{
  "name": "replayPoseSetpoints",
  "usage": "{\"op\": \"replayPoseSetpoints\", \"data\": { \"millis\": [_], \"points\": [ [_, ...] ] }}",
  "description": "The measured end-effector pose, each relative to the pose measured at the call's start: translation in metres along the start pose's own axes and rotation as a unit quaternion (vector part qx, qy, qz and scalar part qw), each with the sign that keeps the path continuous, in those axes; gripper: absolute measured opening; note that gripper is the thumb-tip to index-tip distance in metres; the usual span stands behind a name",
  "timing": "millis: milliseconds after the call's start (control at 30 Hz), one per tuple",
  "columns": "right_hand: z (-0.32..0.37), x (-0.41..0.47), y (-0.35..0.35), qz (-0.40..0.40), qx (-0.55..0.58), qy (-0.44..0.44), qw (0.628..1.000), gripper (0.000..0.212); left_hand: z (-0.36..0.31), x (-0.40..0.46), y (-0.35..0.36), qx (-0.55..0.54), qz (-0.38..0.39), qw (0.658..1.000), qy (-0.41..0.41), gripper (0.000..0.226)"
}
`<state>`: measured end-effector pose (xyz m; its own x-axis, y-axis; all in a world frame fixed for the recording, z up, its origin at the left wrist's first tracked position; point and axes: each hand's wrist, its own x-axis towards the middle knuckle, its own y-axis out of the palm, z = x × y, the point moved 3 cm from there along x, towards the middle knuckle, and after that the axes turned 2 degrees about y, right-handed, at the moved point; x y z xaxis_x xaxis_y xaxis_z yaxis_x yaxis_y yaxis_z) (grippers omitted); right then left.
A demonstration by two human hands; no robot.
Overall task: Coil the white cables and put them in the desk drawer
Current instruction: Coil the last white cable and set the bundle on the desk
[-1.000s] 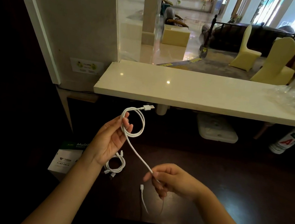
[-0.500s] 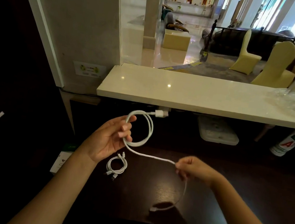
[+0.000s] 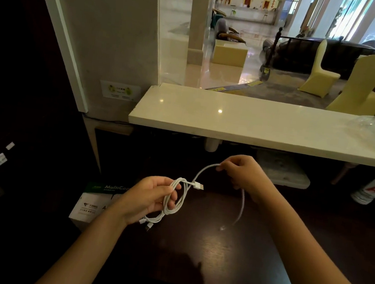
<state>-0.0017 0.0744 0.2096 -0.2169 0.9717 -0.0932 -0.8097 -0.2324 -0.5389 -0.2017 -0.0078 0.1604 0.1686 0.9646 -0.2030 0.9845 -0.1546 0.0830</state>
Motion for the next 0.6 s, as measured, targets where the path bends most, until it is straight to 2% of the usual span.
{"op": "replayPoseSetpoints", "data": {
  "millis": [67, 100, 200, 300, 433, 533, 600],
  "points": [
    [0.015, -0.018, 0.013, 0.039, 0.056, -0.016, 0.998, 0.024, 0.003, 0.001, 0.002, 0.007, -0.063, 0.998, 0.013, 0.019],
    [0.021, -0.027, 0.020, 0.057, 0.047, -0.035, 0.997, 0.024, 0.005, 0.002, 0.005, 0.004, -0.087, 0.996, 0.019, 0.020],
    [0.031, -0.050, 0.044, 0.061, -0.068, -0.133, 0.987, 0.022, 0.009, 0.007, 0.012, -0.033, -0.124, 0.991, 0.037, 0.020],
    [0.025, -0.059, 0.065, 0.027, -0.160, -0.215, 0.963, 0.025, 0.012, 0.009, 0.022, -0.057, -0.118, 0.990, 0.053, 0.021],
    [0.012, -0.068, 0.083, -0.039, -0.296, -0.265, 0.917, 0.036, 0.012, 0.010, 0.031, -0.170, -0.116, 0.977, 0.055, 0.015],
    [0.002, -0.070, 0.086, -0.091, -0.346, -0.288, 0.888, 0.048, 0.014, 0.014, 0.032, -0.236, -0.116, 0.964, 0.043, 0.021],
    [-0.003, -0.068, 0.088, -0.120, -0.369, -0.297, 0.872, 0.049, 0.016, 0.016, 0.032, -0.284, -0.125, 0.950, 0.043, 0.023]
  ]
}}
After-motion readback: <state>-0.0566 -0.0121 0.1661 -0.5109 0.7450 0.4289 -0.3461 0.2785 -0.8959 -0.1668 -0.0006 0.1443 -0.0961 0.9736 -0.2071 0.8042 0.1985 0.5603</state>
